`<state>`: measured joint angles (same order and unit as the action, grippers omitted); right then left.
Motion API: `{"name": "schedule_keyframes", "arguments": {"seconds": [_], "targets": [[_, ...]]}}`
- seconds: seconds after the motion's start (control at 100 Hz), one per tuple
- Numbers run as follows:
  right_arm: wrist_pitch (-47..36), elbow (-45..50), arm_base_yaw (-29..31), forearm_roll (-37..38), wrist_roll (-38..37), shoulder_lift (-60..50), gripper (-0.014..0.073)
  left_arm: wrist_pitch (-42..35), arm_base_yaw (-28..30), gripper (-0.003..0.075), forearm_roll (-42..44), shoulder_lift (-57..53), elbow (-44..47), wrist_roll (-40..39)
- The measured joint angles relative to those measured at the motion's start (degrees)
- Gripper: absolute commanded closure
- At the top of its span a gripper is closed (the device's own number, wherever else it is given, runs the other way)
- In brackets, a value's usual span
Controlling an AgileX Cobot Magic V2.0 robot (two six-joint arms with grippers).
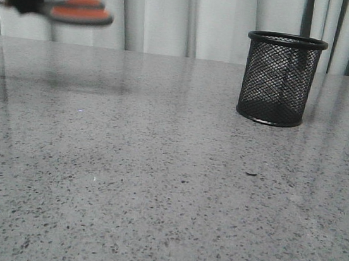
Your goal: Put scissors into bucket
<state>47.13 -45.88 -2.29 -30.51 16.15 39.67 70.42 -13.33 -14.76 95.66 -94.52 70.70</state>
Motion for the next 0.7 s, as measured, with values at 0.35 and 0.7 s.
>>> {"name": "schedule_keyframes", "arguments": {"seconds": [0.35, 0.7], "targets": [[2.8, -6.1, 0.0, -30.0, 20.8, 9.9, 0.0182, 1.7, -16.4, 0.0741, 6.7, -11.1, -5.0, -13.0], [10.1, -15.9, 0.0, -43.9, 27.7, 19.9, 0.0182, 2.2, -29.8, 0.0741, 11.6, -13.6, -8.2, -21.5]]}}
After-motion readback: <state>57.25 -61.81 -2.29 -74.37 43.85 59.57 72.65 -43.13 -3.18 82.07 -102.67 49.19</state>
